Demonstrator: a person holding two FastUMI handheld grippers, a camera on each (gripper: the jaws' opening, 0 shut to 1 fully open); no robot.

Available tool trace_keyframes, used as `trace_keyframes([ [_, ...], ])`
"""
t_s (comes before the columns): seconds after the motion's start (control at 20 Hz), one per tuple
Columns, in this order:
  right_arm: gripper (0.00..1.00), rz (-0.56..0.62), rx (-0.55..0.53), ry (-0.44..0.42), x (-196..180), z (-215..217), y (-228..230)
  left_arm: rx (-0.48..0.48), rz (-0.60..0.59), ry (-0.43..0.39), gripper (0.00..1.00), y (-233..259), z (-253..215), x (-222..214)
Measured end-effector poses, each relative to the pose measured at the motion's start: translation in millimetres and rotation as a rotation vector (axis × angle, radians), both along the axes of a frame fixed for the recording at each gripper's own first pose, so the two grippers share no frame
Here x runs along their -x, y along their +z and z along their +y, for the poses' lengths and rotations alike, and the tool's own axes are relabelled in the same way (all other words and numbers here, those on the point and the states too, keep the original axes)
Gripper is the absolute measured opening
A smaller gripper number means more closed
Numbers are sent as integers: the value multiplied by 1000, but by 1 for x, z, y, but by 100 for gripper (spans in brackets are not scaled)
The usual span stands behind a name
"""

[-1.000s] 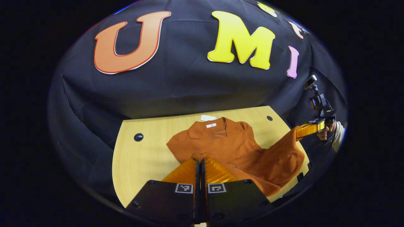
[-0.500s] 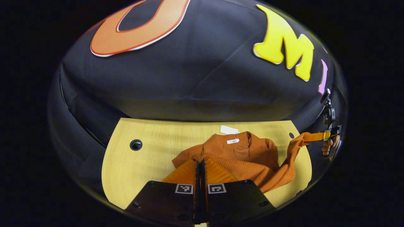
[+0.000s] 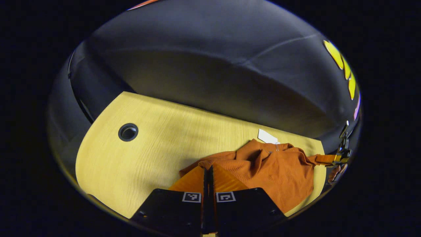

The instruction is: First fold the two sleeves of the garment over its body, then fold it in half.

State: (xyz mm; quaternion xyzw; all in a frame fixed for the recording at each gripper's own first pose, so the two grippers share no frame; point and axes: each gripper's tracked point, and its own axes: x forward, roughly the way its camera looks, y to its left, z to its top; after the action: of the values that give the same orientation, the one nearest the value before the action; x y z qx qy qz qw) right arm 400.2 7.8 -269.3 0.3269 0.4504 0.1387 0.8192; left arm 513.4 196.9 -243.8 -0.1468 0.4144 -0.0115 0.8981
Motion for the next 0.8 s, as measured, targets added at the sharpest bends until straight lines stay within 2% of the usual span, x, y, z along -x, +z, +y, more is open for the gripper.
trace_keyframes([
  [0.05,7,5,-14,-15,-1,-1,0,18,-9,12,7,-1,3,-1],
  [0.1,7,12,-25,-32,-2,0,1,46,-22,30,3,1,1,-4],
  [0.45,13,11,-46,-53,-3,1,4,177,-73,68,4,13,-15,-12],
  [0.5,14,4,-69,-46,-3,5,11,194,-79,65,12,15,-18,-13],
  [0.55,20,6,-67,-47,-4,5,16,208,-79,63,4,16,-23,-14],
  [0.6,26,4,-62,-48,-4,5,19,245,-79,62,4,17,-31,-14],
  [0.65,25,-2,-71,-49,-4,5,22,297,-80,64,5,20,-42,-15],
  [0.8,56,-16,-102,-73,-6,11,37,488,-86,127,6,29,-64,-19],
])
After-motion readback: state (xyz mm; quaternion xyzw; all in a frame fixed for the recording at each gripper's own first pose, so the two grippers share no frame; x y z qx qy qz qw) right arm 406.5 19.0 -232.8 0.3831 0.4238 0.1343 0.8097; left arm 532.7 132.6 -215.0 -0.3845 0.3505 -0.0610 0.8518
